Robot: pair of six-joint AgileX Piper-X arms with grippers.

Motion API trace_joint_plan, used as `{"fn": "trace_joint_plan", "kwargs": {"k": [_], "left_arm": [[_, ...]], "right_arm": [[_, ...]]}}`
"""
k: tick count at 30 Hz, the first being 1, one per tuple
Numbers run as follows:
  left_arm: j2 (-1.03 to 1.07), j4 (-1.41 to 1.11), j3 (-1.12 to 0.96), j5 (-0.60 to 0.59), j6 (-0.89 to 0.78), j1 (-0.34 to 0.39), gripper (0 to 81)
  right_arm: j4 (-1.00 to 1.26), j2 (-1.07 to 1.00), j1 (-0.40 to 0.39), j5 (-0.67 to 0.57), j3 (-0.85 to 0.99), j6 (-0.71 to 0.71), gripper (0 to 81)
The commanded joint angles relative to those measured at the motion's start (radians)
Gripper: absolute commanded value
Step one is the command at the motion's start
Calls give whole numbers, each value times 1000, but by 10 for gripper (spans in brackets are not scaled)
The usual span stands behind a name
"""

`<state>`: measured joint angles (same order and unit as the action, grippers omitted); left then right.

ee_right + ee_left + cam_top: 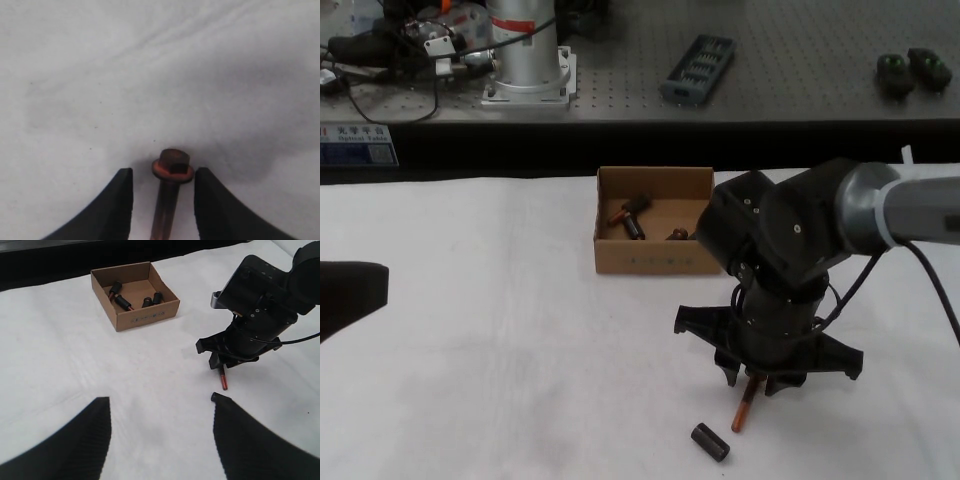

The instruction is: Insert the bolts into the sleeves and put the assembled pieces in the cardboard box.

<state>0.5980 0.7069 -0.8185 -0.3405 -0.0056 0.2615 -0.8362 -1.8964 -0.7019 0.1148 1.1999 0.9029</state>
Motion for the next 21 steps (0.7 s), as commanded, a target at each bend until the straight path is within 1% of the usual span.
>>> {"fn": "trace_joint_plan", "kwargs": {"k": [1,6,15,19,20,21], "left_arm": [[6,-4,-7,-10,-18,-2,439],[6,-4,-7,-10,-18,-2,439],[6,-4,-7,-3,-6,-2,439],[6,-4,-7,-2,19,-2,439],[6,-4,-7,-2,25,-2,439],[6,-4,-7,-2,38,-2,439]], "right_arm": [[9,-8,-3,-14,0,1,301],[9,-8,-3,-20,0,1,290],[10,-8,-3,-42,0,1,58],[10,-8,-3,-74,0,-6,5],[10,-8,-3,-81,0,-16,4],[10,-8,-3,-92,0,-40,20]]}}
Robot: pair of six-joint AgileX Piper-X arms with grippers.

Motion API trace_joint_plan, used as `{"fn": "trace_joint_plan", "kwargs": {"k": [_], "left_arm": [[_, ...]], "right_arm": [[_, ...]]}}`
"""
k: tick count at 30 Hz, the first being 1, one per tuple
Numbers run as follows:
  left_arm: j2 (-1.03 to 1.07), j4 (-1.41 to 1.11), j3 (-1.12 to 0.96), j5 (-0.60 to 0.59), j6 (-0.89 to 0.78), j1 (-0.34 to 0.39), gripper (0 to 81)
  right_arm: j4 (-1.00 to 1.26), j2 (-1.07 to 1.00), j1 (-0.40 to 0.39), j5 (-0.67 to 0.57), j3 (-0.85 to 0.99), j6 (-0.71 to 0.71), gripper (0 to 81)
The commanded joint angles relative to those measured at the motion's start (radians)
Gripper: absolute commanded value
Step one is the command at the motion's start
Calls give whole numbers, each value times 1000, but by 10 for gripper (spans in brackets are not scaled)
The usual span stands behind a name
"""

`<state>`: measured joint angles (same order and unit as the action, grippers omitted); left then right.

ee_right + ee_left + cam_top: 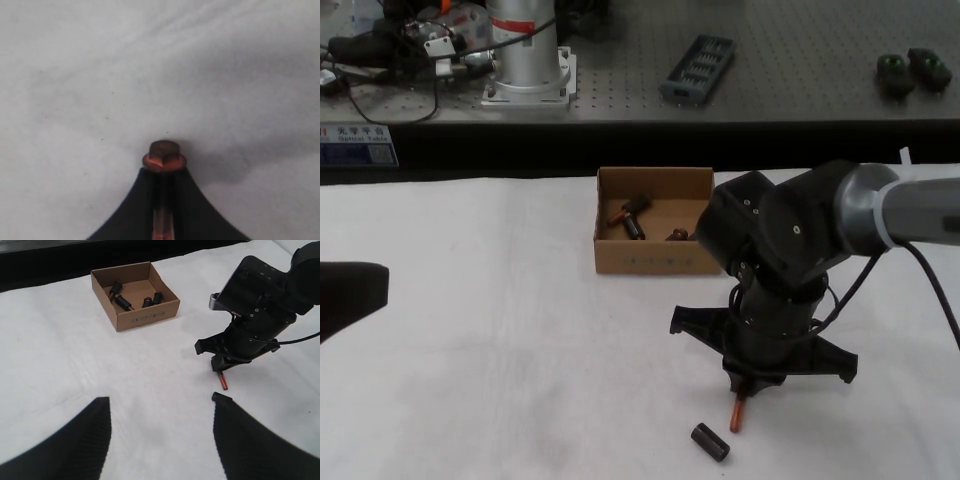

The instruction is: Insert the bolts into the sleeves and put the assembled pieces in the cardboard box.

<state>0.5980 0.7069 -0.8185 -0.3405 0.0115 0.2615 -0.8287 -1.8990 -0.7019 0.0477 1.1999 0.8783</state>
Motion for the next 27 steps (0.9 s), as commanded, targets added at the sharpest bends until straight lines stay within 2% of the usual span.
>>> {"fn": "trace_joint_plan", "kwargs": {"k": [1,5,9,18,20,23,27], "left_arm": [[6,-4,-7,-1,32,-2,439],[20,-4,-7,-1,88,-2,437],[82,-4,-7,-7,146,-2,399],[323,-9,-7,-68,493,26,386],[374,-26,-7,-65,460,42,386],[435,-66,-7,-37,316,82,386],[493,-133,-7,49,98,173,386]], "right_arm": [[3,-5,-3,-39,0,-40,19],[3,1,-3,-115,0,-127,19],[-11,32,-3,-119,0,-250,19],[-77,207,-3,-132,-2,-535,19],[-84,257,3,-132,-7,-575,19],[-95,344,11,-132,-35,-622,19],[-141,468,17,-132,-94,-670,19]]}}
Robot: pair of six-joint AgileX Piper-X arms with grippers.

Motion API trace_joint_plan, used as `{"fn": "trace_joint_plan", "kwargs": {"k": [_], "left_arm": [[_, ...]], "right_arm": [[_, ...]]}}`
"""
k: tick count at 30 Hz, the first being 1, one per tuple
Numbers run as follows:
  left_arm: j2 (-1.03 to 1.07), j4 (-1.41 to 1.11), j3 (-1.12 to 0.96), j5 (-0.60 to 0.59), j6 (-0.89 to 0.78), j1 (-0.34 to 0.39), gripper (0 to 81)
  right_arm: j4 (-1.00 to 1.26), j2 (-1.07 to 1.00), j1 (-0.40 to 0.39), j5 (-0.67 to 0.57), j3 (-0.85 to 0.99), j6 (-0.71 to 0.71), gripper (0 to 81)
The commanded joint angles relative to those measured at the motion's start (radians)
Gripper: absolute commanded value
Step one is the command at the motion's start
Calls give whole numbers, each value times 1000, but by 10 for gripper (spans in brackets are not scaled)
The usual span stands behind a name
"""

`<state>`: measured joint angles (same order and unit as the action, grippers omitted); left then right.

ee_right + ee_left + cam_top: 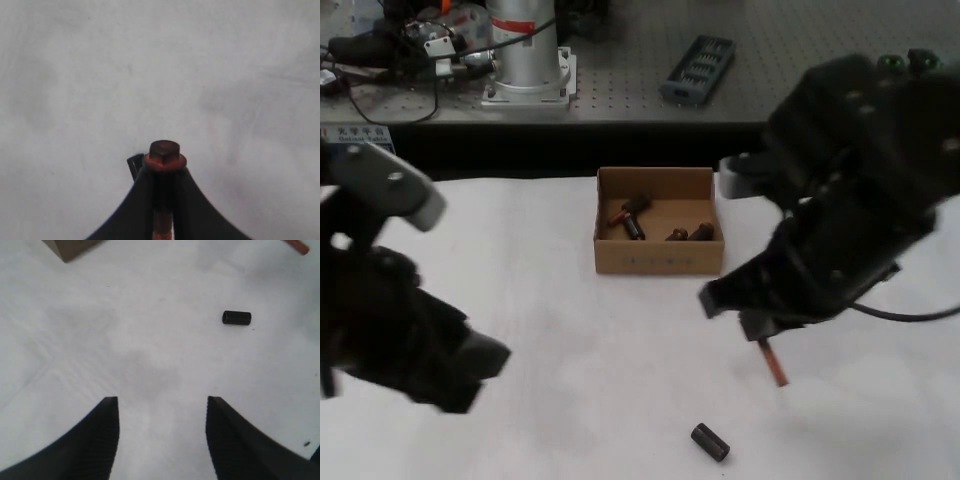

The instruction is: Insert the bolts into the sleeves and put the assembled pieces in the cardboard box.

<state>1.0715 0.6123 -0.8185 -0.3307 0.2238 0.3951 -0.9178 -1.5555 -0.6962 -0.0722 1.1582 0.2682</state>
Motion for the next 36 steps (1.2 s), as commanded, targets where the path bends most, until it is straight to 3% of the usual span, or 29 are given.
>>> {"fn": "trace_joint_plan", "kwargs": {"k": [1,8,11,16,28,36], "left_arm": [[32,-57,-7,60,-180,72,386],[102,-133,-7,272,-542,328,386],[139,-182,-7,366,-731,401,365],[239,-255,-9,386,-1004,416,326],[536,-270,-228,368,-1117,416,326],[671,-139,-353,280,-1336,421,326]], "right_arm": [[-70,159,11,-12,-67,-70,19],[-181,379,20,-5,-135,-90,19],[-224,457,39,-2,-147,-90,19],[-275,567,92,19,-147,-90,19],[-326,663,148,17,-147,-131,19],[-356,666,148,17,-147,-134,19]]}}
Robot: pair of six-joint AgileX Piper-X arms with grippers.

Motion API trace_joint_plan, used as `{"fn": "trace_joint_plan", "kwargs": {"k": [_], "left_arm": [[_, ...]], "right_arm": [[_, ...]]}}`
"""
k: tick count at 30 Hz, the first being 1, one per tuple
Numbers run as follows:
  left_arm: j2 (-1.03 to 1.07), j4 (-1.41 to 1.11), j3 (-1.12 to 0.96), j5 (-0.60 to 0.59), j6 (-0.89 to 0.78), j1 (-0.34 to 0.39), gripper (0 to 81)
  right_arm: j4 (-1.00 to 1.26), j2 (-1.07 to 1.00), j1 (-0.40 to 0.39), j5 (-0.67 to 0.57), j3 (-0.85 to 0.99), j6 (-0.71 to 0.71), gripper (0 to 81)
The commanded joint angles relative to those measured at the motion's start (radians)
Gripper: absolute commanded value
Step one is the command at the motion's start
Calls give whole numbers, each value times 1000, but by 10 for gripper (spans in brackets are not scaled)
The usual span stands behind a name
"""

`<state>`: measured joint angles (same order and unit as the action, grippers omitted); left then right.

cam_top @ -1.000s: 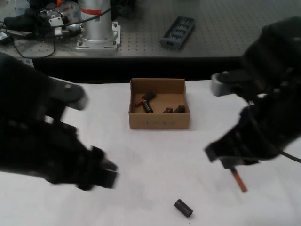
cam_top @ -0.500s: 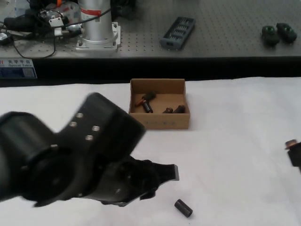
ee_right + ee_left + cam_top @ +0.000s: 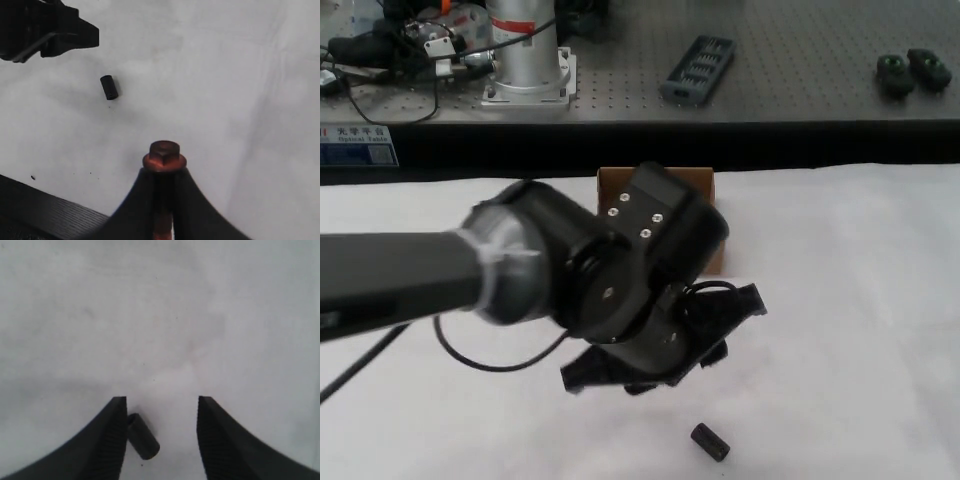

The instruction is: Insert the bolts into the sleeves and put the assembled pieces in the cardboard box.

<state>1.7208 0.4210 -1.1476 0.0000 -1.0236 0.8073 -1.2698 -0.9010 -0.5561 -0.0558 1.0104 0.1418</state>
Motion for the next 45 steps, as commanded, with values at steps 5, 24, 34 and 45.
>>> {"fn": "trace_joint_plan", "kwargs": {"k": [5,24,34,45], "left_arm": [[45,103,-25,-74,-251,50,326],[106,82,-25,6,-398,124,326],[147,-8,-25,10,-493,124,302],[181,-28,-25,17,-521,124,302]], "right_arm": [[-4,14,8,-1,1,-8,19],[-4,80,8,-7,1,-34,19],[-15,80,8,32,1,-66,19],[-33,80,8,92,1,-107,19]]}}
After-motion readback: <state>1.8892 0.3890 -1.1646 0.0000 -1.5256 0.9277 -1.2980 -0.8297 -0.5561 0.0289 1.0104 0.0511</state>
